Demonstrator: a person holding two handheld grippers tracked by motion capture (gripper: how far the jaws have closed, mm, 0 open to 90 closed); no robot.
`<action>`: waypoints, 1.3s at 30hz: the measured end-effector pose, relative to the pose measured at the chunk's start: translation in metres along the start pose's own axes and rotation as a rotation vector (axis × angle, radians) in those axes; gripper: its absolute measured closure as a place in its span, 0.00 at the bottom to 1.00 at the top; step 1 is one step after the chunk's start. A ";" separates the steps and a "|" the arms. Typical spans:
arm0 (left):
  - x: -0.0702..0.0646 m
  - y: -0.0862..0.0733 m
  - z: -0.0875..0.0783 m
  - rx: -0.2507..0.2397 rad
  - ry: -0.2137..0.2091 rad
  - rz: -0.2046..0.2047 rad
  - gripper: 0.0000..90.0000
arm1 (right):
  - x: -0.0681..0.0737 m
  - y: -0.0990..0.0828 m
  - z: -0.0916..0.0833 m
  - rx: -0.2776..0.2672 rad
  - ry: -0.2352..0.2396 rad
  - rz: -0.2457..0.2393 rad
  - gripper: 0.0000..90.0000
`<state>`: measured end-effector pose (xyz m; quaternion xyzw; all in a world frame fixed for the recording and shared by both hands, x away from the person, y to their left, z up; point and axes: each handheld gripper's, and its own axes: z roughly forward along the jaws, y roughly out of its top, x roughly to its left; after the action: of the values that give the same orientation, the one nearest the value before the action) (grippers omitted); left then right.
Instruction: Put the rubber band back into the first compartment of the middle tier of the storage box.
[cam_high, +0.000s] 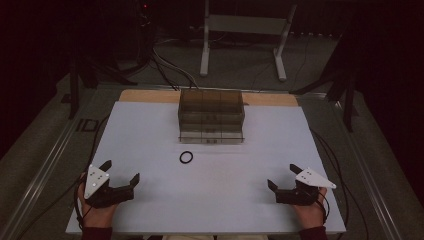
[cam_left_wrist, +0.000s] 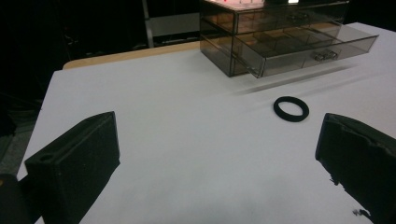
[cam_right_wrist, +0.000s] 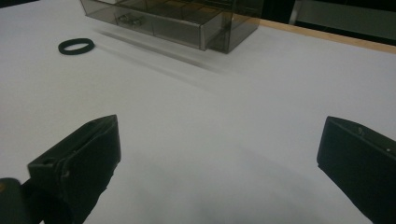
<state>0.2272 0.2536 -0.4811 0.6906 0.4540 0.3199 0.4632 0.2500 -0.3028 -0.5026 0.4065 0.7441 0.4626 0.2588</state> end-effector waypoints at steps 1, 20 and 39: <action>0.000 0.000 0.000 0.001 0.001 0.001 0.01 | 0.000 0.000 0.000 -0.001 0.001 0.003 0.00; 0.005 0.009 0.000 0.009 0.003 -0.014 0.01 | 0.004 0.002 -0.002 -0.027 -0.026 -0.013 0.00; 0.000 0.036 0.022 0.033 -0.033 -0.006 0.01 | 0.002 0.001 -0.006 -0.046 -0.037 0.002 0.00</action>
<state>0.2578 0.2403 -0.4560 0.7019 0.4535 0.2994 0.4604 0.2450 -0.3035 -0.4990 0.4096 0.7281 0.4720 0.2815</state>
